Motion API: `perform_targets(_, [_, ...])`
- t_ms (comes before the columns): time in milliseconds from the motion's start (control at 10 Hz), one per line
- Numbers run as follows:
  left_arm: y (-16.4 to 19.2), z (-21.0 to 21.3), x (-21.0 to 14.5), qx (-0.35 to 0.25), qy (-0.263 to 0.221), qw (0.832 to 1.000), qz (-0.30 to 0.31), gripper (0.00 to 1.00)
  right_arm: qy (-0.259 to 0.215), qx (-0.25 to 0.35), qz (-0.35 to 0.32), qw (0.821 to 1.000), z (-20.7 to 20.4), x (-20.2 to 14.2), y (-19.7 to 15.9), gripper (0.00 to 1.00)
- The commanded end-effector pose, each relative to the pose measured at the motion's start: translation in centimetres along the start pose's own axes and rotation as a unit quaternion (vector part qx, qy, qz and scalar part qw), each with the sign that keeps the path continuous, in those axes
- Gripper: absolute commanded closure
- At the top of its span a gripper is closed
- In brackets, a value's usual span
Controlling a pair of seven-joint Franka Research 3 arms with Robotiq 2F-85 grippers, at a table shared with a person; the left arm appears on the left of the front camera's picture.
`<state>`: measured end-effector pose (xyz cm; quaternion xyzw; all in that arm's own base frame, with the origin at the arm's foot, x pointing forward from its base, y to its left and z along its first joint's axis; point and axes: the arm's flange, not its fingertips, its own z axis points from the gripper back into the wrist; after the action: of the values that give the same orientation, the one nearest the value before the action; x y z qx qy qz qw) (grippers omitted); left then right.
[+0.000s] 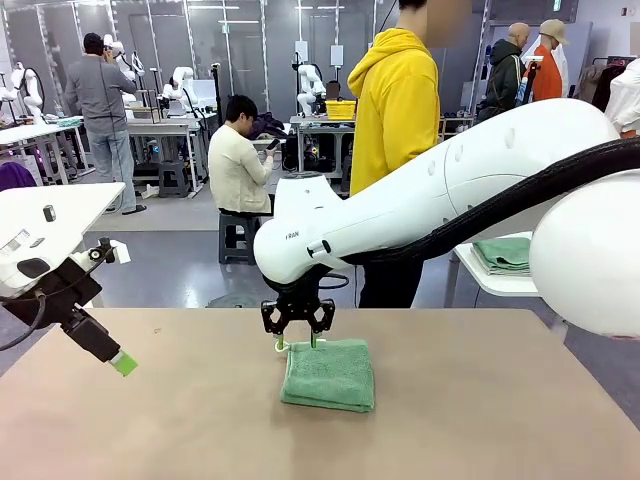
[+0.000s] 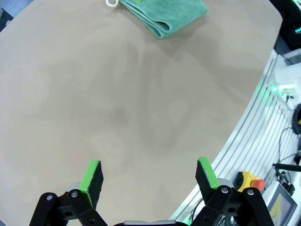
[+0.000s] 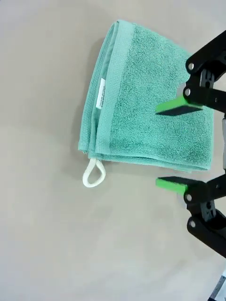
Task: Fold the towels and place them in the basket.
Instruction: When a person lays out a Towel with hook on the table, fold it in half twice.
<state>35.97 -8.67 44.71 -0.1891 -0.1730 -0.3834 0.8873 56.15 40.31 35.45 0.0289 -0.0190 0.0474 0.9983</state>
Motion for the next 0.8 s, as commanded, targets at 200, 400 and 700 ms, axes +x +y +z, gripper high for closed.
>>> perform_targets(200, [0.13,-0.16,0.05,0.008,0.001,1.000,-0.002,0.00,-0.008,-0.006,-0.023,1.000,-0.12,-0.31,0.27,0.00])
perform_targets(400, [0.13,-0.16,0.05,0.008,0.001,1.000,-0.002,0.00,-0.003,-0.001,-0.018,1.000,-0.29,-0.58,0.17,0.00])
perform_targets(700, [0.13,-0.16,0.05,0.008,0.001,1.000,-0.002,0.00,0.000,0.000,-0.003,1.000,0.01,-0.04,0.09,0.00])
